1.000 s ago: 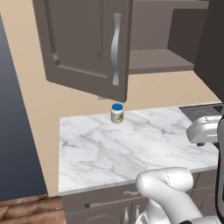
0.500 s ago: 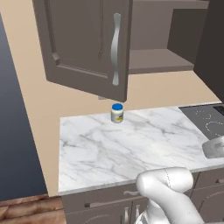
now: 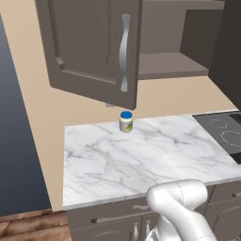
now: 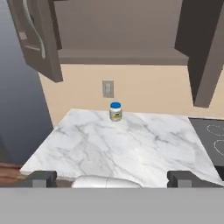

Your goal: Close all open cabinet doors.

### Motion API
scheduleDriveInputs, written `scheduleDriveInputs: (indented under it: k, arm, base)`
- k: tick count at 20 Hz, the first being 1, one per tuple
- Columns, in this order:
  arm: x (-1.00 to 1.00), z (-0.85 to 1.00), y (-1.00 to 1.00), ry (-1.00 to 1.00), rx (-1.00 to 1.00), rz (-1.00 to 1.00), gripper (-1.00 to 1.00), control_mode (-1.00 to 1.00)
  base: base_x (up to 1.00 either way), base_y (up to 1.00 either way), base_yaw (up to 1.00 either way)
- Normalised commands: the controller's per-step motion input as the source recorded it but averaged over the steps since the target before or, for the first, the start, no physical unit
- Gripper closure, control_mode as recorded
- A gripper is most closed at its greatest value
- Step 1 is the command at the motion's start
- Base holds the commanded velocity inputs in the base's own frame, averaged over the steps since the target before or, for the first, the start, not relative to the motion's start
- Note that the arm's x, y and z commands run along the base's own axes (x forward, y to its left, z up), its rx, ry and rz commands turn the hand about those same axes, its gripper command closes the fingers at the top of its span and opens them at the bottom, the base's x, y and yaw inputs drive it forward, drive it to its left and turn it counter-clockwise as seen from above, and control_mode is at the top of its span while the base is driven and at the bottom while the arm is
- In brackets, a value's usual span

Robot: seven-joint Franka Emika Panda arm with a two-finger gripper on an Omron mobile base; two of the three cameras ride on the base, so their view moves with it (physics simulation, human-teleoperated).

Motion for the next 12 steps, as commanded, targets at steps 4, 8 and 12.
scheduleDriveInputs:
  k: [4,8,12]
  arm:
    - [0.06,0.21,-0.41,-0.38,0.05,0.14,-1.0,-1.0]
    - [0.04,0.09,-0.35,-0.36,0.04,0.15,-1.0,-1.0]
    - [0.02,0.08,-0.33,-0.31,0.05,0.15,-1.0,-1.0]
  base:
    - [0.0,0.0,0.0]
    - [0.0,0.0,0.0]
    - [0.0,0.0,0.0]
